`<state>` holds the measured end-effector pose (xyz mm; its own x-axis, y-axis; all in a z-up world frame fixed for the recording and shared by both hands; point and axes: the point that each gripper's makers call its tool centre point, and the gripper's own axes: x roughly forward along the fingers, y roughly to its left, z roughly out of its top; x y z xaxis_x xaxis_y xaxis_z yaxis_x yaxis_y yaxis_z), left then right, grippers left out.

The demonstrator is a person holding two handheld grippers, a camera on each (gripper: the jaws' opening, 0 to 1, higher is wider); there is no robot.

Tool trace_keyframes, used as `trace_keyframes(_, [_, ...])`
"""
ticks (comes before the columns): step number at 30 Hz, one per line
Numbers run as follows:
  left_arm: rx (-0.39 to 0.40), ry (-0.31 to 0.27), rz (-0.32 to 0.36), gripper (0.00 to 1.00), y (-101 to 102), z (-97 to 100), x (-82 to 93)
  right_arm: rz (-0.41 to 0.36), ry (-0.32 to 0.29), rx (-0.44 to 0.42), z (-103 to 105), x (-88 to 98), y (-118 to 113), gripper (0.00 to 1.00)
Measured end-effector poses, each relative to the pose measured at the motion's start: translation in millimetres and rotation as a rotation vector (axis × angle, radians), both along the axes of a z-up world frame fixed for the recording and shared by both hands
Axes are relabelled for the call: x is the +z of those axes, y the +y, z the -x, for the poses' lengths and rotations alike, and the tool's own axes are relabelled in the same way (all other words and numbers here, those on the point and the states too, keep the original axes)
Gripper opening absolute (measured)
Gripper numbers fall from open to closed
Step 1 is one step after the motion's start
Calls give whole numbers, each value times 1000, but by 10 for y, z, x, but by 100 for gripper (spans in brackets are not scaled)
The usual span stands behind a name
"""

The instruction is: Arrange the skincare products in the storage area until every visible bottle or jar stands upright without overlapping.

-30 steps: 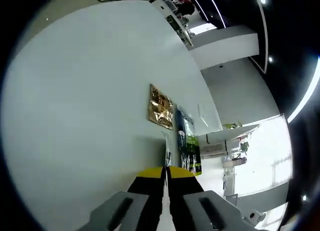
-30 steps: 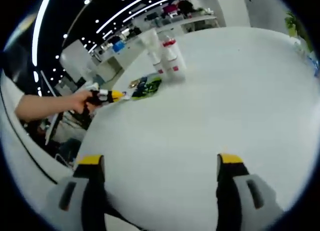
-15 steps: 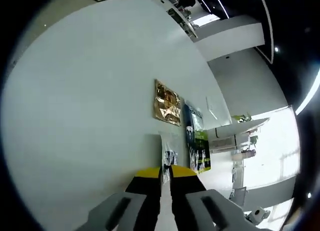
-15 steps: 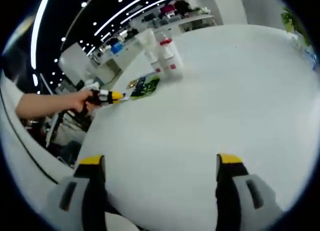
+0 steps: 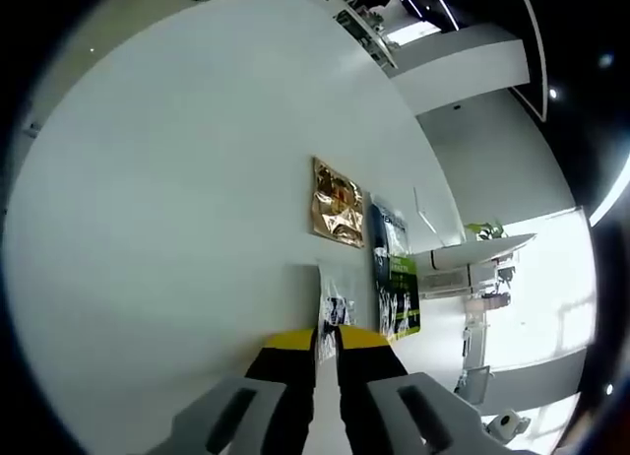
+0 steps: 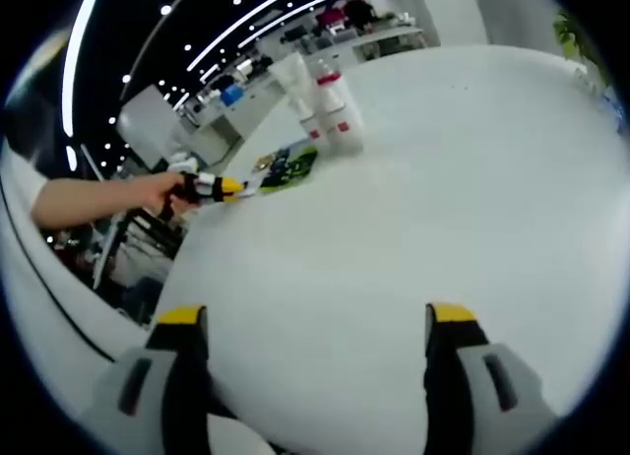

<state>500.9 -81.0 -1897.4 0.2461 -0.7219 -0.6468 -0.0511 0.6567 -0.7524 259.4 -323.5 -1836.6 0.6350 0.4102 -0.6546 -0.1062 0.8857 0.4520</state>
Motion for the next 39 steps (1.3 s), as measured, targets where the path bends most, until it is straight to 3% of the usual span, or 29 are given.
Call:
trace_keyframes(17, [4,-11,-19,19,54,-9,111,-10,-7,9,1,3,53,89])
trace_keyframes(25, [18,-58,-18,35,110,-44,206,-10,-9,21,8,-7,65,89])
trace_keyframes(29, [34,-98,-28,45,178,-78,243,-11,-14,30,-3,7,71,89])
trace_keyframes(33, [38,-154,-23,47,196,-76,340,-16,-28,36,-28,31,72,90])
trace_keyframes(39, [69,-268,9,52,174,2,654,-19,-57,82,-43,70,99,91])
